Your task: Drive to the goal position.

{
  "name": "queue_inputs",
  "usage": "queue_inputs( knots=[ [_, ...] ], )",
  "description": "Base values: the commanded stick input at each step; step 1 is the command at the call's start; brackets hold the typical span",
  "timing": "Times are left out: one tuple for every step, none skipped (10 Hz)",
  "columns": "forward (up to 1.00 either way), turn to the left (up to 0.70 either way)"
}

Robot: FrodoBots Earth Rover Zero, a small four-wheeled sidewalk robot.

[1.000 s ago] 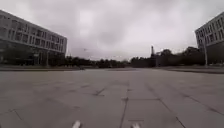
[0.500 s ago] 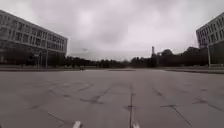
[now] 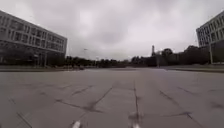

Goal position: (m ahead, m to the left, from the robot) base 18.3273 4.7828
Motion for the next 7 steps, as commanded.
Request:
queue_inputs(
  knots=[
    [0.7, 0.0],
    [0.7, 0.0],
    [0.7, 0.0],
    [0.7, 0.0],
    [0.7, 0.0],
    [0.7, 0.0],
    [0.7, 0.0]
  ],
)
